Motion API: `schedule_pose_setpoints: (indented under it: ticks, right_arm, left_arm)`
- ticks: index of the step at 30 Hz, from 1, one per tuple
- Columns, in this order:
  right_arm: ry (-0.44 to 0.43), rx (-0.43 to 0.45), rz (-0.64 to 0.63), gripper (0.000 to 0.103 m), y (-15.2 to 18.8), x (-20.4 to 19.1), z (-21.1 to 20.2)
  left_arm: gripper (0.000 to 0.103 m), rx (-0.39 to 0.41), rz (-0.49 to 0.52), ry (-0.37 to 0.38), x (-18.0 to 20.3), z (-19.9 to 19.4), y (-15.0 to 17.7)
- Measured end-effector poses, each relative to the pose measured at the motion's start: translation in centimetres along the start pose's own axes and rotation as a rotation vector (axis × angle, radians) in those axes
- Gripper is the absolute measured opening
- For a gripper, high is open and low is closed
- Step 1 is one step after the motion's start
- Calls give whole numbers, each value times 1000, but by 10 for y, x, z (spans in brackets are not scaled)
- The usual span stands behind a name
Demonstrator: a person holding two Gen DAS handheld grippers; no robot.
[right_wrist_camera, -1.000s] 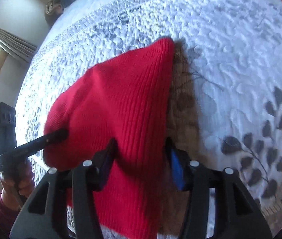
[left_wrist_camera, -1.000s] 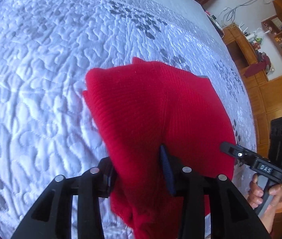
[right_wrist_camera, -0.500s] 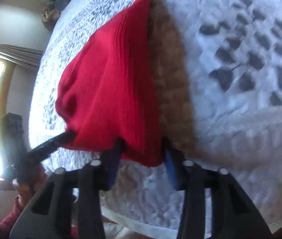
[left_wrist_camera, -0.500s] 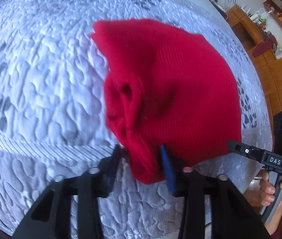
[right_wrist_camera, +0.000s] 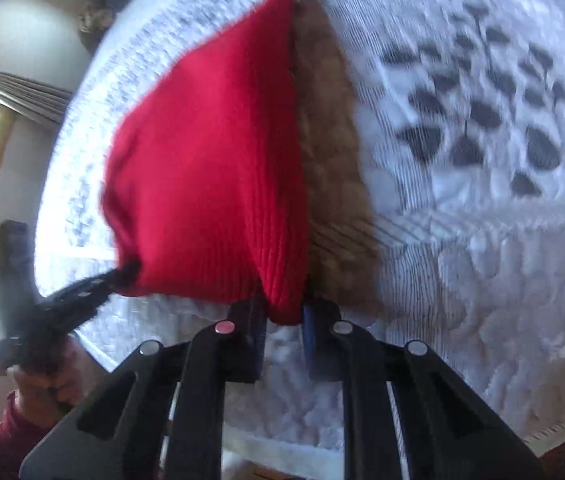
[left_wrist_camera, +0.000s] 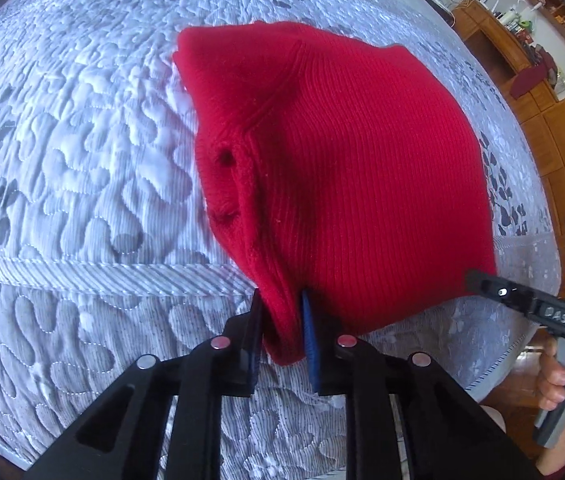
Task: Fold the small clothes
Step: 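Lower the red bundle flat onto the bedspread with both grippers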
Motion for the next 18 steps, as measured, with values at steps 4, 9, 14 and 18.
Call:
schedule_pose_setpoints:
  ticks: [4,9,14,18]
  right_arm:
    - [-6,12,7,15,0,0,4]
    - [36,58,-26,28,13,-8,-15]
    - [118,167,-93,28,22,-28,-48]
    - [115,170,-158,28,23,-51,-45]
  left_arm:
    - [22,6,13,-9,1,-1,1]
    - [25,35,-6,-16,2,-21,9]
    - [27,129,-16,-47,8,-37,17]
    - [34,128,-5,-68,13,-30,15]
Point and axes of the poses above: each gripper's, at about its wrist camera, not at the fingertips, and z roughly the way its jaws point, x to its right, y to its underside, the point moved 4 cm from there along z, roughly the way its jaws point, and after that the axes turned 15 degrees about -x, right-handed, at the moved point
